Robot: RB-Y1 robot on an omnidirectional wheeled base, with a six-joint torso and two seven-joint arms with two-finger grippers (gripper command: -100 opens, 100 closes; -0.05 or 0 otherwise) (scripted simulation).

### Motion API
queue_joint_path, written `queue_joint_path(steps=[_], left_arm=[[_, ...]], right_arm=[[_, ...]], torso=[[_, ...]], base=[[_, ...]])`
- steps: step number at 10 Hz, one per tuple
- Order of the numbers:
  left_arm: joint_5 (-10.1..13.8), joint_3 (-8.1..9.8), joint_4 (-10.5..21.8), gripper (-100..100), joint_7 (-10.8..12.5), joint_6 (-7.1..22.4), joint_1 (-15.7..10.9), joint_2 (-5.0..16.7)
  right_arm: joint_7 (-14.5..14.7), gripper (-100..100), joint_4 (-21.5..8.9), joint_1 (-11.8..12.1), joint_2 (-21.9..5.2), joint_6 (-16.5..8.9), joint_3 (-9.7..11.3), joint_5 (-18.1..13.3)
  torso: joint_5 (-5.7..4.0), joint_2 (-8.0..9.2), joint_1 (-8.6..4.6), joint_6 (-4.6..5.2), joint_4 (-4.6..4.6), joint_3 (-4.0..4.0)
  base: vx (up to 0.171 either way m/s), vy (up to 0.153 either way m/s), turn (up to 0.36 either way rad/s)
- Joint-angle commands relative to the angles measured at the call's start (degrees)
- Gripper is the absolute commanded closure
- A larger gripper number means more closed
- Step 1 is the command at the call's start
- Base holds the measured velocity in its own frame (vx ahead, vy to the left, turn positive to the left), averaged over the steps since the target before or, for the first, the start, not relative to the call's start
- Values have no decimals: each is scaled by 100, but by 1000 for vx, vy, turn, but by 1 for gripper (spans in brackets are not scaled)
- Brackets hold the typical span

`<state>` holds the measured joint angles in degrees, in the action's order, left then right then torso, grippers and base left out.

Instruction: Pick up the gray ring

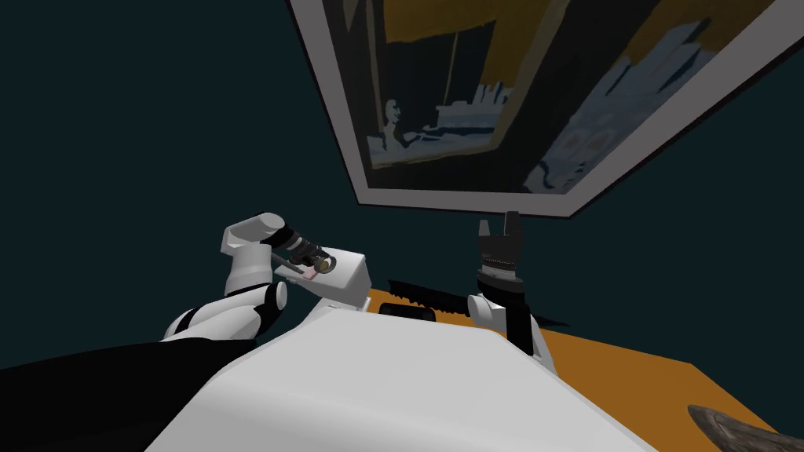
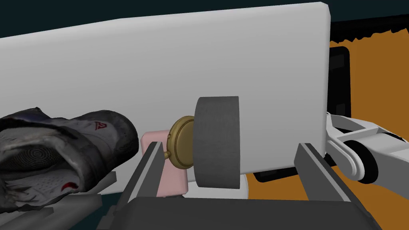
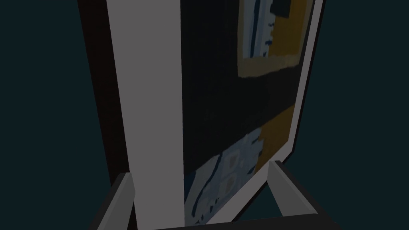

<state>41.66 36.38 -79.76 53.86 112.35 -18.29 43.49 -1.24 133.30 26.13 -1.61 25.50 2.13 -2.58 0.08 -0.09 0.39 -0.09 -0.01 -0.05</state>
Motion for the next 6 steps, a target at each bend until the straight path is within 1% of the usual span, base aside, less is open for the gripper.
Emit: queue_joint_path(steps=[1,2,3,4,6], left_arm=[[0,-10,-37,-100,48,242,52,-37],[-5,-13,-12,-100,18,123,34,-32],[-6,-15,-16,0,25,151,38,-36],[-11,39,182,-100,-79,54,60,50],[-21,145,544,-100,-286,-135,104,222]], right_arm=[[0,0,0,0,0,0,0,0],[0,0,0,0,0,0,0,0],[0,0,0,0,0,0,0,0],[0,0,0,0,0,0,0,0],[0,0,0,-1,1,0,1,0]], torso=[[0,0,0,0,0,0],[2,4,6,0,1,2],[1,8,1,1,2,4],[-1,10,-4,1,2,6],[-5,17,-23,3,4,10]], base=[[15,38,49],[6,19,6],[0,0,0],[-5,-24,-91],[-18,-56,-119]])
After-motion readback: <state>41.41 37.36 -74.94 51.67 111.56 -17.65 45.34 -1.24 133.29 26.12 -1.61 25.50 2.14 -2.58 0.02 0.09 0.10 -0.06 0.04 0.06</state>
